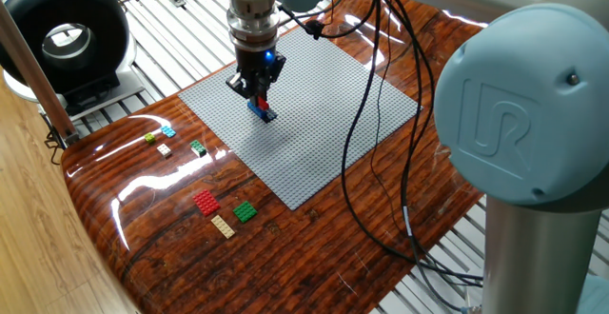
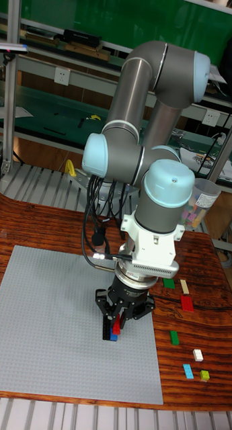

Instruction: Build with small Lego blocks

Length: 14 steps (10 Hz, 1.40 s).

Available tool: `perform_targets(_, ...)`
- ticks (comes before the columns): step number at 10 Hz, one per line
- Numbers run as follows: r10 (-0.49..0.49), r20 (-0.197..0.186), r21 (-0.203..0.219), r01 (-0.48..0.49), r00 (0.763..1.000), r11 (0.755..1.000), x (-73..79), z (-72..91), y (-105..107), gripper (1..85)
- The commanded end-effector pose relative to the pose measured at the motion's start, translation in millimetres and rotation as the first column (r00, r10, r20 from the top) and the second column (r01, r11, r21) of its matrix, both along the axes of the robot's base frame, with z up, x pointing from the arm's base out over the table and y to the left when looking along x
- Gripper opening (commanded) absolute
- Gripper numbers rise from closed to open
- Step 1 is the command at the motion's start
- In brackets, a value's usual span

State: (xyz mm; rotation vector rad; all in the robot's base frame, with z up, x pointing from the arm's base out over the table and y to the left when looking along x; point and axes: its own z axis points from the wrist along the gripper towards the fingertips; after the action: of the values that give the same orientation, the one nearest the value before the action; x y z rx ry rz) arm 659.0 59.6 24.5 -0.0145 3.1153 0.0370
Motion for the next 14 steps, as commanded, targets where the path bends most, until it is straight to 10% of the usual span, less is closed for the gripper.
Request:
perform_targets(1, 0.001, 0.0, 0.009, -0.001, 1.0, 1.0, 1.3, -1.7, 0.4, 1.0)
perform_targets(14, 0.025, 0.007, 0.013, -0.025, 1.0, 1.0, 0.5, -7.6, -1.9, 1.0)
